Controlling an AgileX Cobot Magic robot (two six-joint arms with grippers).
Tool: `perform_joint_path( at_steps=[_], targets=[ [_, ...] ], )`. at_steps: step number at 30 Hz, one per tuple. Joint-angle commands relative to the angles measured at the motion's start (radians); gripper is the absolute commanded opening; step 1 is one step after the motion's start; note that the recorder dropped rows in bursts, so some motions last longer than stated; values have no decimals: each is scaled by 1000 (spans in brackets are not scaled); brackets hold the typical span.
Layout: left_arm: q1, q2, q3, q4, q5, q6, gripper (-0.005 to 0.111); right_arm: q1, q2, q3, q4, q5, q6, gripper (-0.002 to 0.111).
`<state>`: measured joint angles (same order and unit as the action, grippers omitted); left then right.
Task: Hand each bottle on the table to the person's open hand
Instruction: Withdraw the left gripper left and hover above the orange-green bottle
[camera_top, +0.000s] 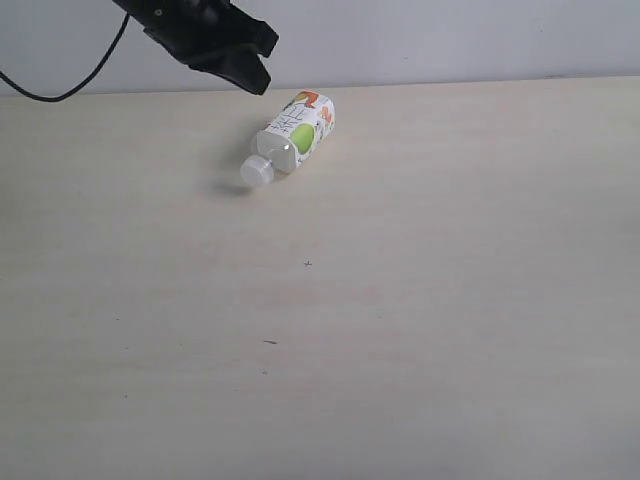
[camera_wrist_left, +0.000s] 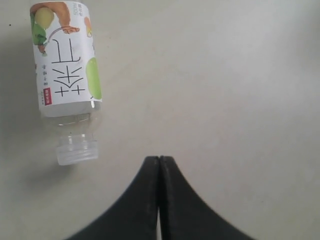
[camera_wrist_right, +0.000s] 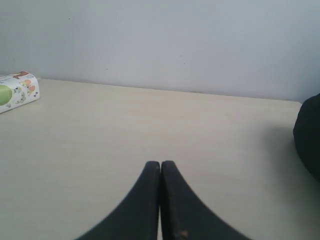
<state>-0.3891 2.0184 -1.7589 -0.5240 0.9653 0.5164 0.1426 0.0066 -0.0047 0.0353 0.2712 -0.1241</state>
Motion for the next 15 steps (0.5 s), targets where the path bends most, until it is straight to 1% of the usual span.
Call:
perform_joint_path(
  at_steps=[1,5,6,11,15],
  targets=[
    [3,-6,2,-4,38,-3,0,-2,-7,5,1,-4,-3,1],
    [3,-6,2,-4,77,-3,0,-2,-7,5,1,-4,-3,1],
    [3,-6,2,20,81,-3,0,-2,-7,5,1,-4,-3,1],
    [7,-6,2,57,77,-26,0,-2,-7,5,1,-4,-3,1],
    [5,-10,2,69,41,-23,0,-2,-7,5,1,-4,-3,1]
  ],
)
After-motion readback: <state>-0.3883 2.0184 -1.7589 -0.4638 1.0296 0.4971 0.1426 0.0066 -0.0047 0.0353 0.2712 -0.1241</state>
